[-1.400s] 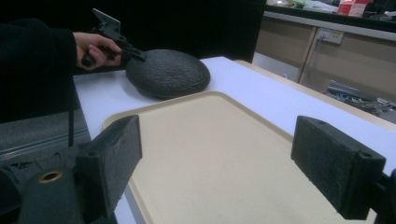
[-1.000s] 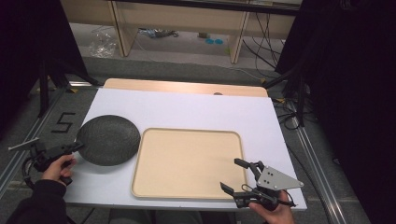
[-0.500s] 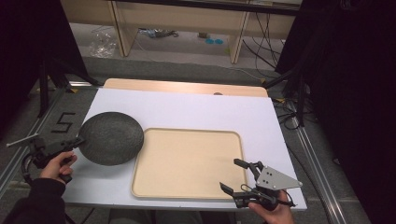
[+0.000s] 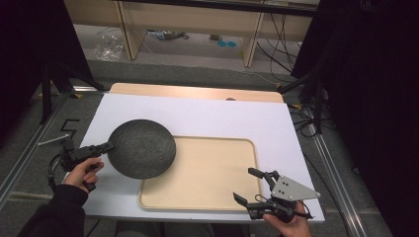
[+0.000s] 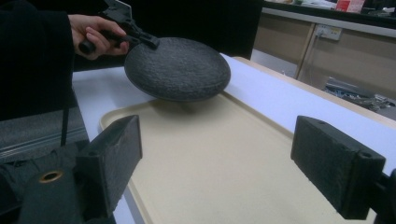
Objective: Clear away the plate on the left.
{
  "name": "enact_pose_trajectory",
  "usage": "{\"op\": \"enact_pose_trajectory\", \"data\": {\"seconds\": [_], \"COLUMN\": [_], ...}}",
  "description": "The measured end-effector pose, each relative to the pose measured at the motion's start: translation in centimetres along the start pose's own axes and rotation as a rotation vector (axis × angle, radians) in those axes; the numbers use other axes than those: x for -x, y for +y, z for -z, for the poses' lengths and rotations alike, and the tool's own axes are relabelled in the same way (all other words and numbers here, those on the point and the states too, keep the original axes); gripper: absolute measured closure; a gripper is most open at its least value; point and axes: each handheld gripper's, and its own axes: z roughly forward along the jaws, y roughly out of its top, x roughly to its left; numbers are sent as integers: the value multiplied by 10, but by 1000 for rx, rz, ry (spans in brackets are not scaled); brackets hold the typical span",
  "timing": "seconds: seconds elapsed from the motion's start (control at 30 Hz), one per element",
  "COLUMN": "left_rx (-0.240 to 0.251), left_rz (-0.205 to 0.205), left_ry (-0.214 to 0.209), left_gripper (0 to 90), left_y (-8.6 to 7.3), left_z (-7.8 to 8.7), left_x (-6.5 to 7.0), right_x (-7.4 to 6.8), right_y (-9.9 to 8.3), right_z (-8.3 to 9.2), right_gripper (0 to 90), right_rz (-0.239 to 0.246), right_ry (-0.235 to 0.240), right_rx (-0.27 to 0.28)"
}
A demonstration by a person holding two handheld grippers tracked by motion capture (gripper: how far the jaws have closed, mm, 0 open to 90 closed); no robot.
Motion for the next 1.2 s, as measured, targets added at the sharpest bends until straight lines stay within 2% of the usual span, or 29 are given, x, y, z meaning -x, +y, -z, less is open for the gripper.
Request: {"op": "enact_pose_trajectory", "data": {"seconds": [0.03, 0.13, 0.27, 0.47, 0.5, 0.53, 0.57, 0.6, 0.67, 0.73, 0.83, 0.87, 0.9, 0.97, 1.0, 1.03, 1.07, 1.1, 1.13, 1.2], "left_rx": [-6, -43, -80, -104, -111, -110, -128, -124, -147, -150, -164, -159, -165, -166, -153, -164, -176, -163, -177, -174], "left_rz": [10, -14, 0, -15, -27, -21, -27, -26, -33, -41, -42, -39, -18, -35, -40, -38, -19, -15, -17, -20], "left_ry": [-5, 1, -10, -23, -26, -27, -16, -25, -25, -28, -19, -23, -10, -27, -35, -28, -10, -21, -11, -10], "left_gripper": [818, 816, 813, 815, 815, 814, 813, 814, 810, 810, 807, 807, 806, 807, 807, 808, 807, 806, 805, 804], "left_y": [-2, -9, -17, -27, -29, -31, -32, -34, -37, -40, -42, -43, -43, -44, -45, -46, -46, -49, -49, -52], "left_z": [-4, -14, -27, -41, -43, -45, -46, -49, -54, -58, -60, -62, -63, -66, -68, -70, -71, -73, -75, -78], "left_x": [2, 7, 15, 25, 26, 28, 29, 30, 31, 31, 32, 34, 35, 35, 34, 35, 37, 37, 38, 38], "right_x": [0, 0, 0, 0, 0, 0, 0, 0, 0, -1, 0, 0, 0, 0, 0, 0, -1, -1, 0, 0], "right_y": [0, 0, 0, 0, 0, 0, 0, 0, 0, 0, 0, 0, 0, 0, 0, 0, 0, 0, 0, 0], "right_z": [1, 0, 0, 1, 0, 1, 1, 1, -1, 1, 1, 1, 1, -1, 0, 0, 0, 0, 1, 1], "right_gripper": [175, 175, 175, 175, 175, 175, 175, 175, 175, 175, 175, 175, 175, 175, 175, 175, 175, 175, 175, 175], "right_rz": [2, 0, 1, -1, -2, -1, 2, 3, -2, 3, 0, 1, 2, -2, 1, 1, 2, 4, 1, 1], "right_ry": [-6, -3, -1, -5, -8, -4, -2, -3, -1, 0, -2, -2, 1, 2, -5, 1, 2, 4, 0, 1], "right_rx": [-11, -16, -17, -15, -8, -17, -19, -18, 9, -15, -11, -11, -13, 8, -7, -15, -15, -13, -11, -10]}}
